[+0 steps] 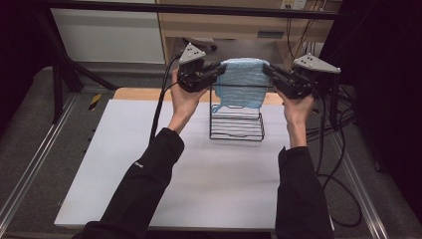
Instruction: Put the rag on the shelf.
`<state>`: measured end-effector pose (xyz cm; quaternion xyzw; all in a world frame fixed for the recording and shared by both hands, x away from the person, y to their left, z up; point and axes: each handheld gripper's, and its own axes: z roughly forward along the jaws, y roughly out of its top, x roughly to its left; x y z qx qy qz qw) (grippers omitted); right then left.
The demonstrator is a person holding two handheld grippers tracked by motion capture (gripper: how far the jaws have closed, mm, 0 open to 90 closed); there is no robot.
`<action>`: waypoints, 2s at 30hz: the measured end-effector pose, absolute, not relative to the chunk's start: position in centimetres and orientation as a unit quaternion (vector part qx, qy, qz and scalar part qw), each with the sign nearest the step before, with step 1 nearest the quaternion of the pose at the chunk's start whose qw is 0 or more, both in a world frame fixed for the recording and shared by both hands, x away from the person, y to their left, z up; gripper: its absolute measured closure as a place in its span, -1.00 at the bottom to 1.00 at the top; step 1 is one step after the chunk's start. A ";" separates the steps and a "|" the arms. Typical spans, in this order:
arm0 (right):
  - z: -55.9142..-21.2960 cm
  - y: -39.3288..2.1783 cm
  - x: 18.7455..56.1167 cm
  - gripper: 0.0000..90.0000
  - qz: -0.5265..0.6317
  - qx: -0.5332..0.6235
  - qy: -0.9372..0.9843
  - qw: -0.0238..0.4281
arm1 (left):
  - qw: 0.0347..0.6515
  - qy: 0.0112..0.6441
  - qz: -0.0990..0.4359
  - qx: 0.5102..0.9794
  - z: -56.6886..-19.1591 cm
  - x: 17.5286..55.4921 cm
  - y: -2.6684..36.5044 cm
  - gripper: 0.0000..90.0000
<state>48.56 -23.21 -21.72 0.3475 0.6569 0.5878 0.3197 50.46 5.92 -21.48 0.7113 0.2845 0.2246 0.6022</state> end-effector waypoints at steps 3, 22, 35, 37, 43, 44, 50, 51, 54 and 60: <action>-21.8 -23.2 48.2 0.82 0.585 0.344 0.664 0.315 | 0.597 0.281 0.220 0.719 -21.6 50.2 6.1 0.74; -23.1 -23.7 45.8 0.79 0.566 0.332 0.699 0.283 | 0.568 0.266 0.184 0.757 -23.4 48.3 6.4 0.71; -24.4 -23.8 45.6 0.80 0.567 0.323 0.706 0.275 | 0.563 0.288 0.178 0.754 -21.8 47.5 6.8 0.51; -24.5 -23.8 45.6 0.80 0.566 0.322 0.708 0.274 | 0.571 0.292 0.176 0.747 -21.1 47.5 7.0 0.50; -24.8 -23.8 45.5 0.79 0.563 0.314 0.712 0.277 | 0.569 0.309 0.185 0.740 -19.7 48.3 6.6 0.60; -24.8 -23.9 45.5 0.79 0.564 0.312 0.712 0.278 | 0.564 0.311 0.188 0.741 -19.7 48.5 6.4 0.62; -25.1 -23.9 45.4 0.77 0.565 0.306 0.713 0.281 | 0.546 0.308 0.165 0.762 -20.8 48.9 5.6 0.82; -25.1 -23.9 45.4 0.76 0.566 0.306 0.713 0.280 | 0.544 0.305 0.160 0.765 -21.1 48.8 5.5 0.84; -25.2 -24.0 45.3 0.73 0.569 0.307 0.712 0.275 | 0.537 0.297 0.151 0.775 -21.9 48.6 5.6 0.88; -25.0 -24.0 44.9 0.52 0.573 0.311 0.710 0.266 | 0.529 0.293 0.143 0.783 -23.1 48.5 5.5 0.94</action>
